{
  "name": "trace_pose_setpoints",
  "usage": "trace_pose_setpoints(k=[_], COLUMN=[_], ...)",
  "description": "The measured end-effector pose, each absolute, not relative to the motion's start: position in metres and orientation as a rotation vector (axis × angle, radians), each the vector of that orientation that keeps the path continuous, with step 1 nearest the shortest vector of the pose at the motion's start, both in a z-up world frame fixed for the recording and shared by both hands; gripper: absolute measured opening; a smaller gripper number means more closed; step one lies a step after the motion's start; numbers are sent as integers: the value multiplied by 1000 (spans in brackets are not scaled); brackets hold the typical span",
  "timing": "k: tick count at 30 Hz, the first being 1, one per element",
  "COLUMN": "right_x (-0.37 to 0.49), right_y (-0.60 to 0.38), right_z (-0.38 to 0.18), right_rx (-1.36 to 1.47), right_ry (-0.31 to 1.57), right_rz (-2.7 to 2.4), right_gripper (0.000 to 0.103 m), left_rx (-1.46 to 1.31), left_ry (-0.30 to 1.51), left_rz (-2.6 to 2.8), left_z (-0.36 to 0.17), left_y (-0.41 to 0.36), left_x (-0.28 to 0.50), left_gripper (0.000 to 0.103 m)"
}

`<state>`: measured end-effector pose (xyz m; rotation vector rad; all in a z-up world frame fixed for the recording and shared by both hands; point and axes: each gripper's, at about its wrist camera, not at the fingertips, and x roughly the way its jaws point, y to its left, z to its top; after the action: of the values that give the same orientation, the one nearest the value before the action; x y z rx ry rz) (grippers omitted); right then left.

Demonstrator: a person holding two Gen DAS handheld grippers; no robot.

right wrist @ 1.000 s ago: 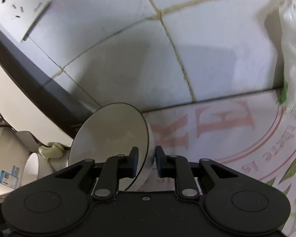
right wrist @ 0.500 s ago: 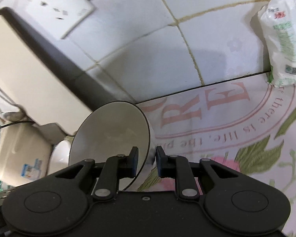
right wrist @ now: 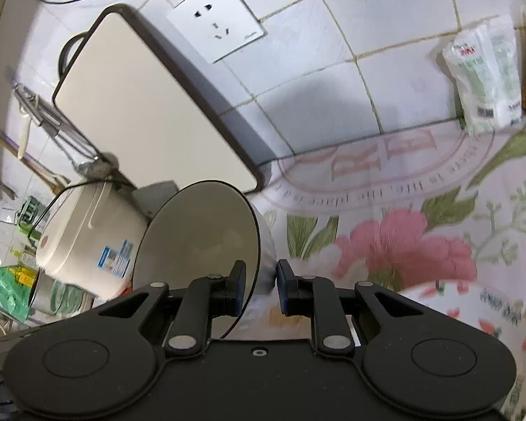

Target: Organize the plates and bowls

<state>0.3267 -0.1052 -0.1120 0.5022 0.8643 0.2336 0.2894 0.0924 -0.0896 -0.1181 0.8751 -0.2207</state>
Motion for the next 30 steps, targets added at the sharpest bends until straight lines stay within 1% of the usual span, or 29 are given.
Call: trace_pose_setpoints(k=[8,15,20,30], right_x=[288,268,261,253], right_y=[-99,-91,-78,-58], right_z=[-114,-126,-136,-159], right_rx=[492,445,395,329], right_ry=[871,897,908,936], right_rz=[232,236,245,245], right_gripper=[23,23,24,24], left_rx=[-121,-149,-120,-116], left_ry=[894,917,913,944], left_rz=[-231,-231,-216,-199], left_z=[-89,-106,-116,-148], left_y=[94,102,108,119], left_x=[258,242,233,224], left_gripper=[20,20,21,21])
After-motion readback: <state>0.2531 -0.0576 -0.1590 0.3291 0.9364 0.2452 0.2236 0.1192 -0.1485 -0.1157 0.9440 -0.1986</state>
